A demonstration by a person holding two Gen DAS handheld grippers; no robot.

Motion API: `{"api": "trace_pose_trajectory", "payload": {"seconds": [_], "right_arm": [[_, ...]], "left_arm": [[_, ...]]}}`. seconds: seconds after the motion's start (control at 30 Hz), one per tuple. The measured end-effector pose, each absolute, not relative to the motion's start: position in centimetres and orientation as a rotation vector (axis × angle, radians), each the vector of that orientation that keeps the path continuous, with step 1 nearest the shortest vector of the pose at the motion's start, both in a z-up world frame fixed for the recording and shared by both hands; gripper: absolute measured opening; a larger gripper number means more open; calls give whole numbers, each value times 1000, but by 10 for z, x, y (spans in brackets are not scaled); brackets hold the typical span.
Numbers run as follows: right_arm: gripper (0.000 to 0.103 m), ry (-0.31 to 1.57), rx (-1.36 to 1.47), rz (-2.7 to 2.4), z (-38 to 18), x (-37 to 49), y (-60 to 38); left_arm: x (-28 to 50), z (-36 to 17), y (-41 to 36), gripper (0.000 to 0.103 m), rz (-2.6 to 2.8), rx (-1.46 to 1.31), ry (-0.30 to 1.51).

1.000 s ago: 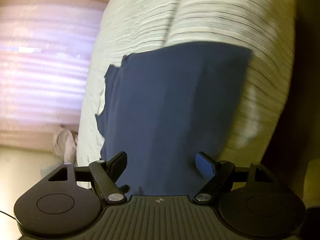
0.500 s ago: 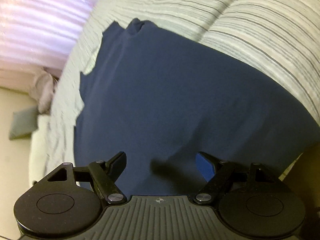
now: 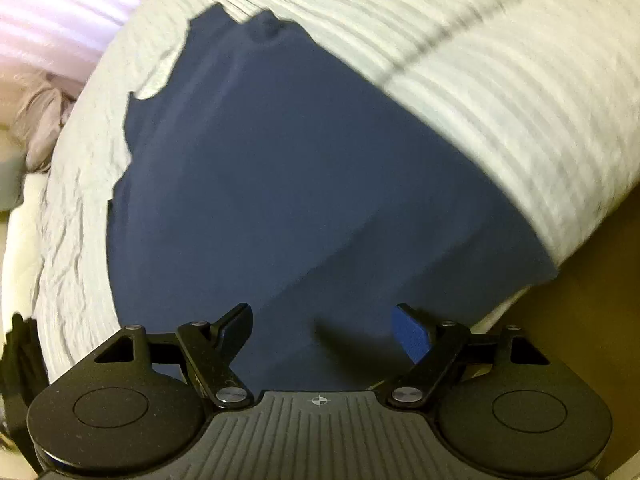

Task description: Fold clothes

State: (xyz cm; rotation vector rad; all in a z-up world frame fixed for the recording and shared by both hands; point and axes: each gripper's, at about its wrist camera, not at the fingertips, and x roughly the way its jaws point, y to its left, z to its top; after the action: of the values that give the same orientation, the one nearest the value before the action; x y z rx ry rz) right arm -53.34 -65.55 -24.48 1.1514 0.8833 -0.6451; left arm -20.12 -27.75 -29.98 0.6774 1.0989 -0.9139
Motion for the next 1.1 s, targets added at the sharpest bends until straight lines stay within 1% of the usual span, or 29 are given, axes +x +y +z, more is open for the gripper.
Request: {"api": "trace_pose_trajectory", "payload": {"seconds": [0.13,0.33,0.53,0.6,0.8,0.97,1.1], "right_arm": [[80,897,986,-564,-211,-523,-677],[80,916,712,-409,-170,-470,-720],[80,963,444,-271,-157,-377,-776],[80,982,359,-233,-159,-338,-797],[80,1022,211,-148,-193,-238,-859],[80,1041,177,-115,-228,-174,-913],[80,1088,127,-104,-257,-128,-949]], "left_arm": [[-177,-268,-288,51,-889,680,1013],[-126,-234,-321,51,-897,727,891],[-33,-232,-398,51,-977,764,815],[9,-244,-429,51,-1008,773,795],[123,-292,-539,47,-1075,825,768],[175,-337,-595,43,-1119,912,771],[191,-370,-612,40,-1202,991,775]]}}
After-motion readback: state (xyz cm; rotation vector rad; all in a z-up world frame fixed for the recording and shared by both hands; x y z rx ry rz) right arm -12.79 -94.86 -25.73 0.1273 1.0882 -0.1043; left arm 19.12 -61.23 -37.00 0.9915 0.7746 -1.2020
